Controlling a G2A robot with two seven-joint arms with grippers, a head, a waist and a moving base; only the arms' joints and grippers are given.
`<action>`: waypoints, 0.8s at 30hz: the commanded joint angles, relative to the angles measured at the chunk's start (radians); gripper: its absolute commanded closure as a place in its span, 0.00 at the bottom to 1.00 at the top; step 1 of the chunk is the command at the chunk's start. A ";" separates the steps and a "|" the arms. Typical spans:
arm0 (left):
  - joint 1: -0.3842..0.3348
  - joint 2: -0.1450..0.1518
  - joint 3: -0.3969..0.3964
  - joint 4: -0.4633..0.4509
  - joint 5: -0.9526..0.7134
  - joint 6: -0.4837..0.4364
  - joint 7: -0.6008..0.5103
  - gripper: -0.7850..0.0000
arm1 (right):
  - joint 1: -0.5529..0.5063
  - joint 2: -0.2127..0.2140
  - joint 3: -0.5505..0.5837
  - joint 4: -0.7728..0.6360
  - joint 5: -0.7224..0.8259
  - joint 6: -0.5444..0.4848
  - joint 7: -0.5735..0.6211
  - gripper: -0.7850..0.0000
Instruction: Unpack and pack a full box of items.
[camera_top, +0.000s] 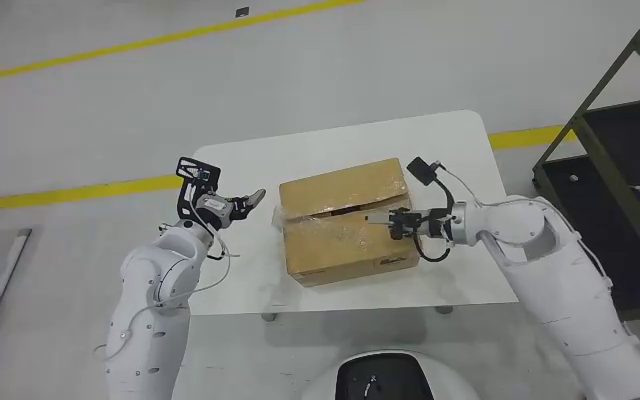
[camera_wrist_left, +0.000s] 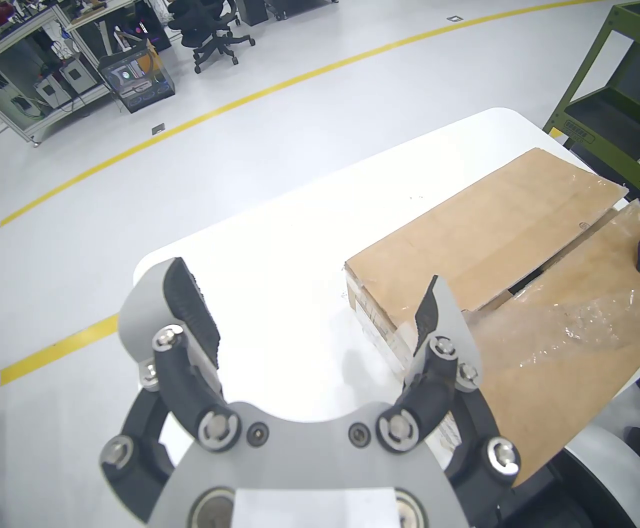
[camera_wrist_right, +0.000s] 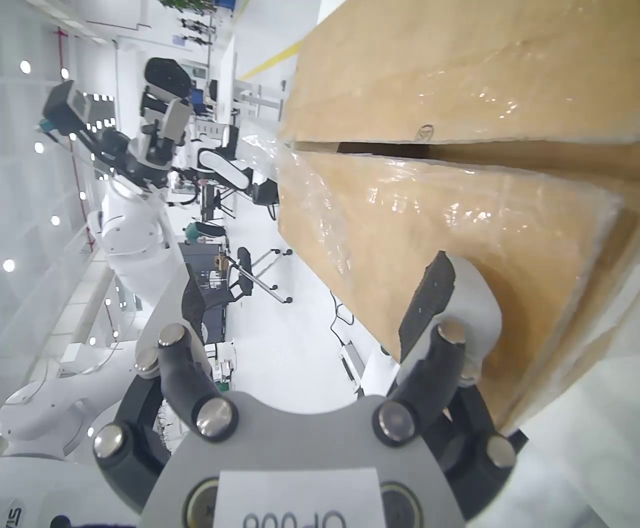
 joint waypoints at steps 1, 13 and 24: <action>0.000 0.000 0.000 0.000 0.000 0.000 0.000 0.00 | 0.016 -0.001 -0.021 0.015 -0.010 0.008 0.007 0.18; 0.000 0.000 0.000 0.000 0.000 0.000 0.000 0.00 | 0.097 -0.006 -0.108 0.065 -0.053 0.032 0.022 0.36; 0.000 0.000 0.000 0.000 0.000 0.000 0.000 0.00 | 0.152 -0.008 -0.151 0.097 -0.069 0.035 0.036 0.41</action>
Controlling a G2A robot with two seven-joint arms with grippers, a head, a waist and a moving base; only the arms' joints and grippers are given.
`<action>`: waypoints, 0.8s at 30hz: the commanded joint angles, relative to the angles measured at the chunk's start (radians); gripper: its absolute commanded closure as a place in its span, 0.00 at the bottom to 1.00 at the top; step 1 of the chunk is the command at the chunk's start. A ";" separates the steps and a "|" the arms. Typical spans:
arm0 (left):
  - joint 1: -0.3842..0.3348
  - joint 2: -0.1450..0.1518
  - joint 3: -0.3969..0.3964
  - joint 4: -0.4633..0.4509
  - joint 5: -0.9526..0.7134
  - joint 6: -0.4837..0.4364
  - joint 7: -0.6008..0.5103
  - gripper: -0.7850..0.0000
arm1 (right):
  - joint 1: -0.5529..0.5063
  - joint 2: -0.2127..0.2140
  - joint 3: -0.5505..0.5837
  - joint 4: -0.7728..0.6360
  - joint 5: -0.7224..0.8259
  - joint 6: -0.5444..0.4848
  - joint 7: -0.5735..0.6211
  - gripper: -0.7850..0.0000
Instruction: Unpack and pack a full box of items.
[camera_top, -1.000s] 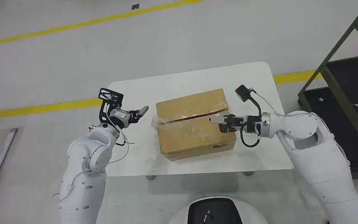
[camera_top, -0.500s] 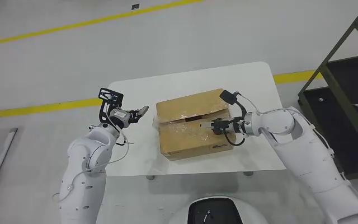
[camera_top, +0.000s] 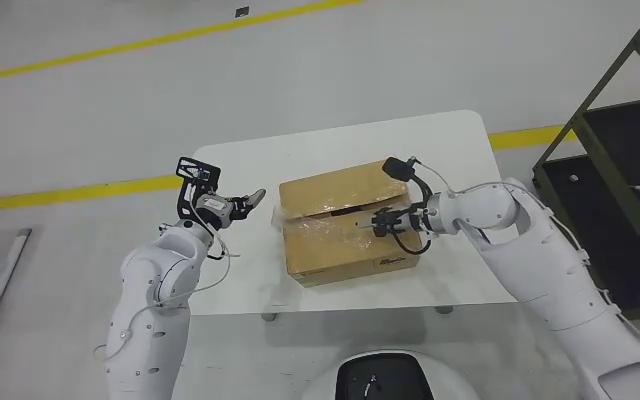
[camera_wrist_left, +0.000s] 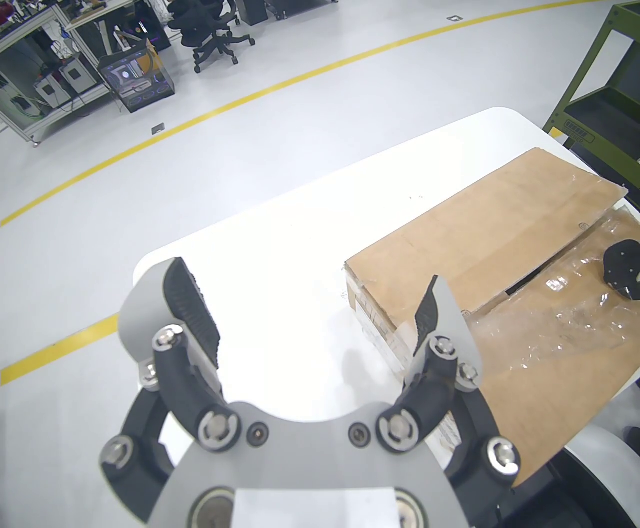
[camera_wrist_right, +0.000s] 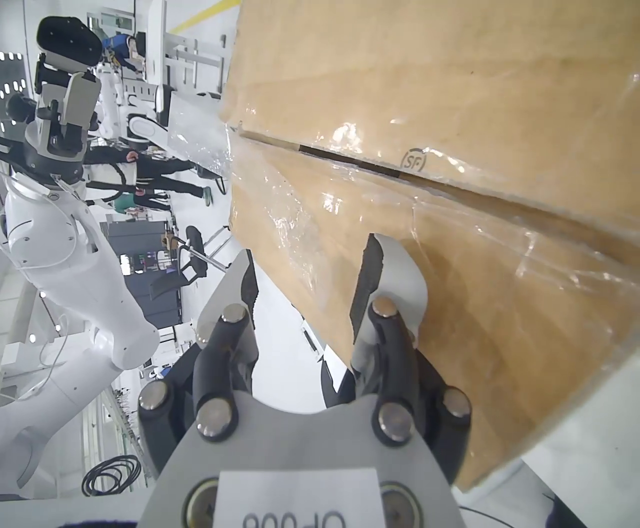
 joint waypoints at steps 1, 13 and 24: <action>0.000 0.000 0.000 0.000 0.000 0.000 0.000 0.00 | 0.008 -0.001 -0.011 0.006 0.001 -0.004 0.000 0.37; 0.000 0.000 0.000 0.000 0.000 0.000 0.000 0.00 | 0.061 -0.017 -0.091 0.060 0.008 -0.031 -0.006 0.44; 0.000 0.000 0.000 0.000 0.000 0.000 0.000 0.00 | 0.075 -0.017 -0.105 0.084 0.028 -0.032 0.009 0.56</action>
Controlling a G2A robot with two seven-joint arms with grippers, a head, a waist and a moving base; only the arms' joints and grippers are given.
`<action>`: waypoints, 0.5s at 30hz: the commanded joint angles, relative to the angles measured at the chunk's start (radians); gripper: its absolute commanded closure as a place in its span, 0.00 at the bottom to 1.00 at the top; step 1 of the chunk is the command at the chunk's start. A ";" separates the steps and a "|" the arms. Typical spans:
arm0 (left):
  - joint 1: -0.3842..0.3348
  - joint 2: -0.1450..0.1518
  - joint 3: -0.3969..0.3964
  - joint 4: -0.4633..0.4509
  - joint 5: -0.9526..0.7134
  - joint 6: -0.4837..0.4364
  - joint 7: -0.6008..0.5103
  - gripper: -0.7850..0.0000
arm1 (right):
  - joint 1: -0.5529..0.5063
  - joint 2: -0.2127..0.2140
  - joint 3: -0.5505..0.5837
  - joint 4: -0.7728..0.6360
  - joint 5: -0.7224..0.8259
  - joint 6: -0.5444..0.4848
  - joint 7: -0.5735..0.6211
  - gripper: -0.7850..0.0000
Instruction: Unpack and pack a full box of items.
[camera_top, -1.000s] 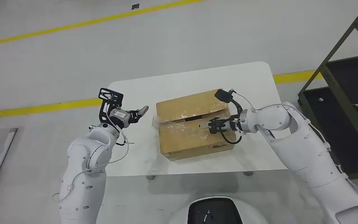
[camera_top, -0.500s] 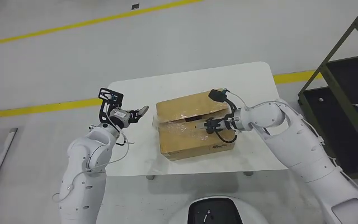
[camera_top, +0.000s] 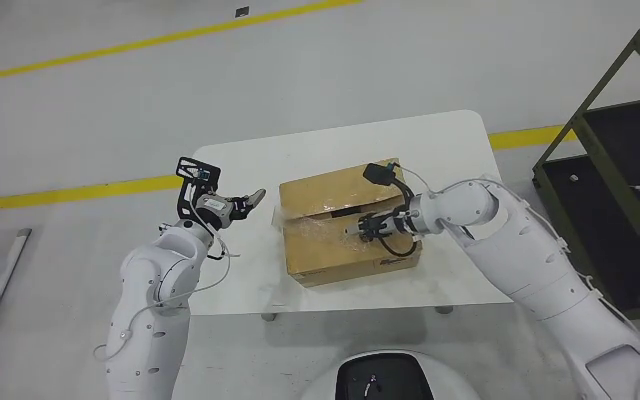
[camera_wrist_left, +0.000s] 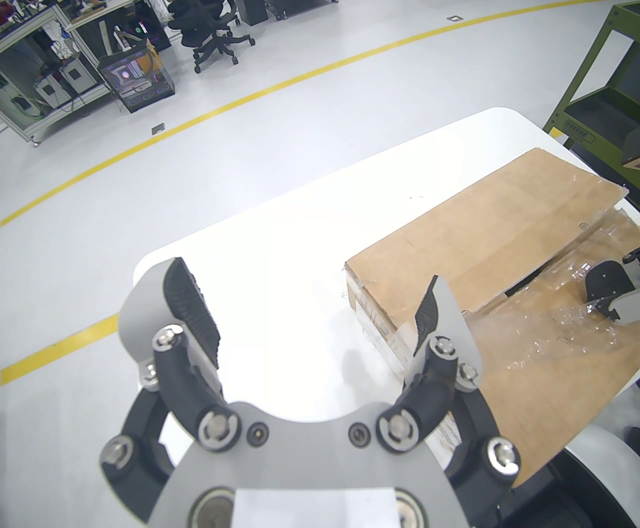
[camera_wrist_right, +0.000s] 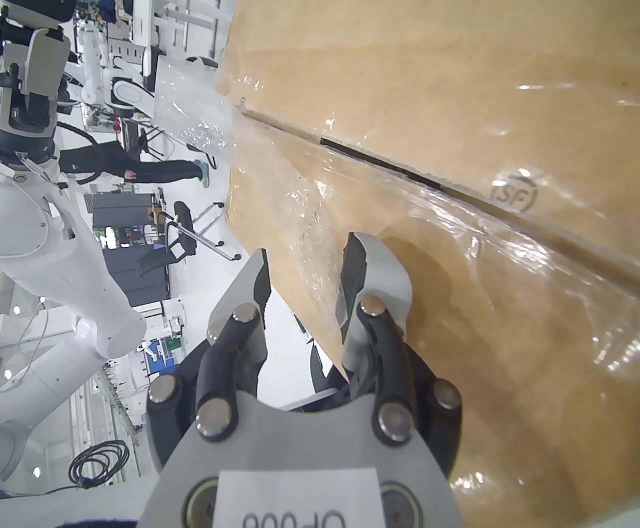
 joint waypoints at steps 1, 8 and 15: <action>0.000 0.000 0.000 0.000 0.000 0.000 0.000 0.00 | -0.005 0.003 0.006 -0.002 0.001 0.003 0.009 0.57; 0.000 0.000 0.000 0.000 0.000 0.000 0.000 0.00 | -0.033 0.018 0.034 -0.037 0.004 0.014 0.048 0.86; 0.000 0.000 0.000 0.000 0.000 0.000 0.000 0.00 | -0.039 0.034 0.072 -0.102 -0.003 0.022 0.067 1.00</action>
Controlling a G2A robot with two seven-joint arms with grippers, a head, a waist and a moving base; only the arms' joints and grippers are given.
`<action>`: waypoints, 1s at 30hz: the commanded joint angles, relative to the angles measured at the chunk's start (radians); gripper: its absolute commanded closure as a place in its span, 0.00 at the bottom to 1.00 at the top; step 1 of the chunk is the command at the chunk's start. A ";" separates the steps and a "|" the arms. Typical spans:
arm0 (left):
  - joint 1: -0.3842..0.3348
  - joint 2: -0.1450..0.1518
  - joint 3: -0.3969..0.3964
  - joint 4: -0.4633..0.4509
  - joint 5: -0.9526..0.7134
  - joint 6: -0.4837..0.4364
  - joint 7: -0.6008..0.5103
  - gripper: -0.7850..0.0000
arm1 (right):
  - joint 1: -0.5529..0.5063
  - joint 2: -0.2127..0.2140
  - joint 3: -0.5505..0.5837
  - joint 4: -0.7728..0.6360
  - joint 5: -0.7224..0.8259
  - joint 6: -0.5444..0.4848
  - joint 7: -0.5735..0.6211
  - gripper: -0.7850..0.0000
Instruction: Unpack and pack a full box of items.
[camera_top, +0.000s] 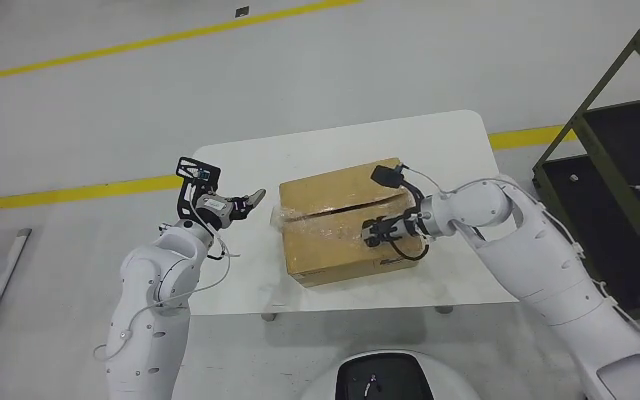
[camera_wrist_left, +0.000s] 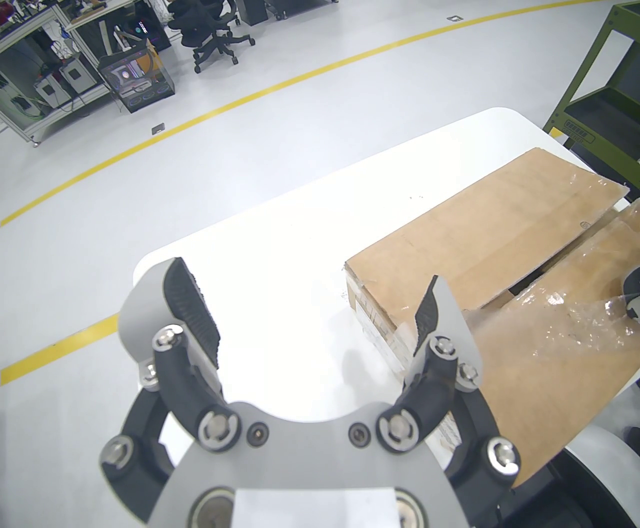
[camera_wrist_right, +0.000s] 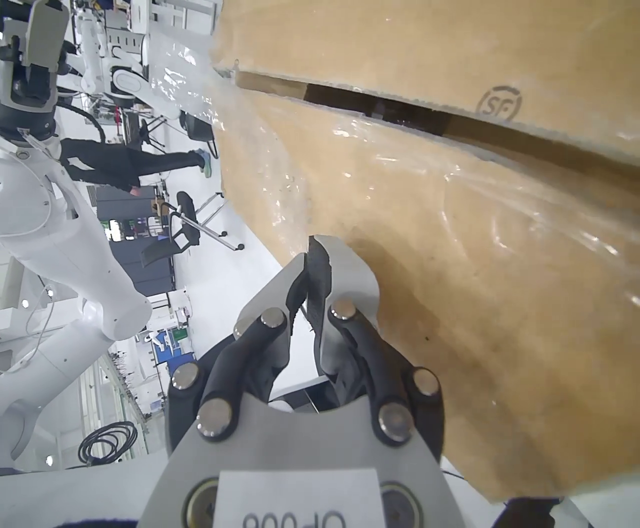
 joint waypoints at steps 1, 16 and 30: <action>0.000 0.000 0.000 0.000 0.000 0.000 0.000 0.00 | 0.003 0.004 0.018 -0.025 0.002 0.002 -0.006 1.00; 0.020 0.002 0.024 -0.014 0.028 -0.004 0.022 0.21 | 0.055 0.037 0.117 -0.050 -0.016 0.035 0.048 1.00; 0.004 0.004 0.053 -0.013 0.038 -0.054 0.017 1.00 | 0.082 0.052 0.109 -0.006 -0.006 0.027 0.101 1.00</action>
